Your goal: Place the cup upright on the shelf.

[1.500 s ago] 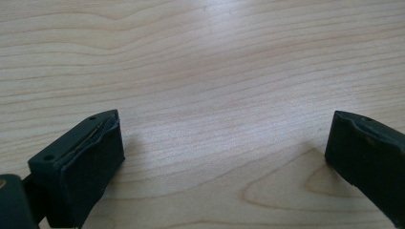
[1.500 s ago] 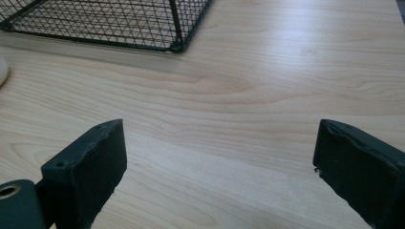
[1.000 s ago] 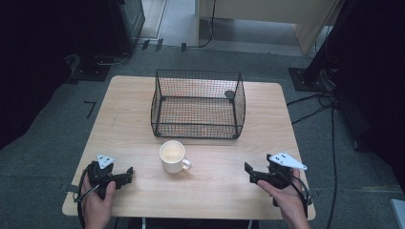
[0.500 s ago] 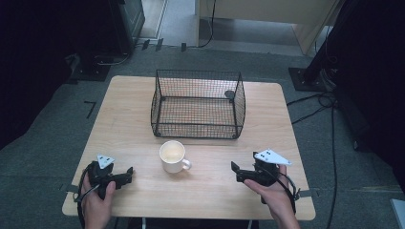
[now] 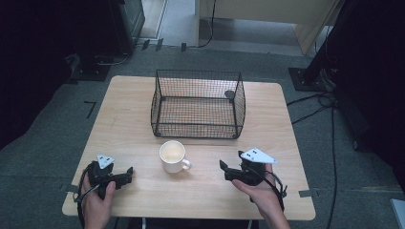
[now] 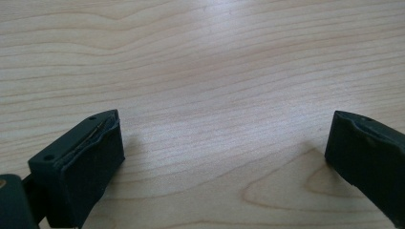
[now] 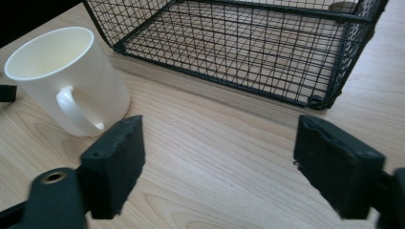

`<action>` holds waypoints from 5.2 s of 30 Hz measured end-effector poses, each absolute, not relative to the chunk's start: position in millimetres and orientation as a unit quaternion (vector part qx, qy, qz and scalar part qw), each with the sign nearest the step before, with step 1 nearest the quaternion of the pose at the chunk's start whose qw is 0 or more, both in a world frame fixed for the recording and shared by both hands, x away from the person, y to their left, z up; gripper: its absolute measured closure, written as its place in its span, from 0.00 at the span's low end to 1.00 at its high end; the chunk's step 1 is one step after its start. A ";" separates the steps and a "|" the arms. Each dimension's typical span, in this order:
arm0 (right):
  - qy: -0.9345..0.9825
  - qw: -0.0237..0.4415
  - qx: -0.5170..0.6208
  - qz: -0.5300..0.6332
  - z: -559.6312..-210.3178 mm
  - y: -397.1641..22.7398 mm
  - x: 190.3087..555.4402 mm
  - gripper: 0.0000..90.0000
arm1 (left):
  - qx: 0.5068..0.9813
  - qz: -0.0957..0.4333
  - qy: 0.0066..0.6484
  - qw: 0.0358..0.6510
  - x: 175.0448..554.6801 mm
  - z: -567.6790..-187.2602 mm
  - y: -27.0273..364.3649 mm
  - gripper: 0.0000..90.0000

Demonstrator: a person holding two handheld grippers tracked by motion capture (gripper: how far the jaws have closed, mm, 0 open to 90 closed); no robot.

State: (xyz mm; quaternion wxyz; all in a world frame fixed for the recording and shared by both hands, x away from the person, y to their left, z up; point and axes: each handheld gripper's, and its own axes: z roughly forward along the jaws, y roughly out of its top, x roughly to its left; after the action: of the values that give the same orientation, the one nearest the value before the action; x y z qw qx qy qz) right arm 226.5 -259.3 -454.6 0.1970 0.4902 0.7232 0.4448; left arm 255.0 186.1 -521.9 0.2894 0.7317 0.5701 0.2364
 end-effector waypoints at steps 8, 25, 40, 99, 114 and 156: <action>0.734 0.186 0.471 0.451 -454.8 -245.0 227.3 0.38 | 0.732 0.236 0.570 0.290 255.0 -521.9 186.2 0.00; 0.771 0.175 0.404 0.461 -462.3 -211.6 227.6 0.53 | 0.732 0.236 0.570 0.290 255.0 -521.9 186.1 0.00; 0.764 0.116 0.406 0.487 -468.3 -194.9 231.2 0.62 | 0.732 0.236 0.570 0.289 255.0 -521.9 186.2 0.00; 0.789 0.140 0.370 0.470 -509.7 -144.6 250.9 0.87 | 0.737 0.234 0.563 0.292 255.2 -522.0 184.7 0.00; 0.789 0.150 0.356 0.478 -502.0 -149.9 246.8 0.89 | 0.737 0.233 0.563 0.293 255.2 -522.1 184.6 0.00; 0.764 0.159 0.346 0.522 -432.5 -165.5 247.4 0.89 | 0.736 0.234 0.563 0.293 255.2 -522.1 184.5 0.00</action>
State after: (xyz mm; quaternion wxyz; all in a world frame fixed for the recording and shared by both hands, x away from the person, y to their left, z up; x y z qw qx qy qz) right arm 247.4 -165.5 -432.5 0.1590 0.3456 0.7637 0.5216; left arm 255.2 184.5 -522.1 0.2932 0.7362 0.5634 0.2337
